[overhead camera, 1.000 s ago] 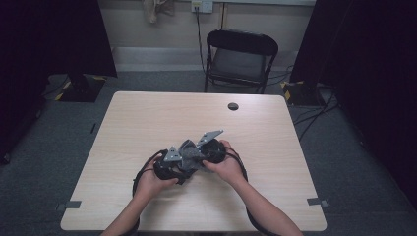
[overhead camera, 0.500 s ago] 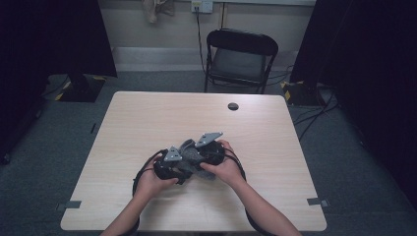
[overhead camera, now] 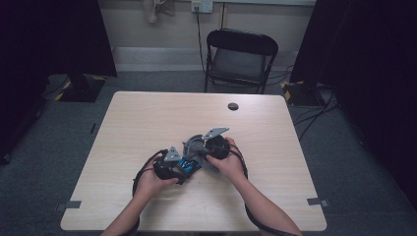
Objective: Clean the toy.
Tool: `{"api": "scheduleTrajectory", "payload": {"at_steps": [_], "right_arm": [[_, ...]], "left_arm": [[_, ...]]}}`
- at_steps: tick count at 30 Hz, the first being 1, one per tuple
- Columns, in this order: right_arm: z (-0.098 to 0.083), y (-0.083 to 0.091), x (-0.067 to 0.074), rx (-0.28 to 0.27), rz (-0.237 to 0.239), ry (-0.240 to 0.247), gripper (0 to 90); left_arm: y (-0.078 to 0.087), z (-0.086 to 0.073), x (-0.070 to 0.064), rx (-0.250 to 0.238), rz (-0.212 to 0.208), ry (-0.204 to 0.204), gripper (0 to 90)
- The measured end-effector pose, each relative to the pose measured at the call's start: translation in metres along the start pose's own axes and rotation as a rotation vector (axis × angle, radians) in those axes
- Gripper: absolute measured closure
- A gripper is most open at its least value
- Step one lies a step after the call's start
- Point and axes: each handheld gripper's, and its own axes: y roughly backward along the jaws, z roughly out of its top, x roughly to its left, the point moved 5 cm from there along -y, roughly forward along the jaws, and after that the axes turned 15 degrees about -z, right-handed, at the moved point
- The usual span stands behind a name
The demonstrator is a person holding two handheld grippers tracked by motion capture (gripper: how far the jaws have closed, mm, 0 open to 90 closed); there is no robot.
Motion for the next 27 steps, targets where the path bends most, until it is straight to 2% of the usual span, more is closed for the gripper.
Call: {"api": "scheduleTrajectory", "payload": {"at_steps": [6,11,16,17,22,27], "right_arm": [[-0.004,-0.006,-0.016,0.039,-0.038,-0.037,70.3],[-0.007,-0.009,-0.027,0.065,-0.095,-0.037,71.3],[-0.005,-0.006,-0.027,0.059,-0.085,-0.052,72.4],[0.000,-0.001,-0.022,0.045,-0.051,-0.055,72.7],[0.017,0.010,0.000,0.008,0.028,-0.028,72.9],[0.024,0.010,0.029,0.008,0.102,0.014,72.9]], "left_arm": [[0.000,0.000,0.000,-0.001,-0.001,0.000,24.5],[0.000,0.000,0.000,-0.004,-0.004,0.000,24.5],[0.000,0.000,0.000,-0.004,-0.005,0.000,24.5],[0.000,0.000,0.000,-0.005,-0.005,0.000,24.5],[0.000,0.000,0.000,-0.003,-0.004,0.001,24.5],[0.000,0.000,0.000,-0.010,-0.003,0.003,24.5]]}}
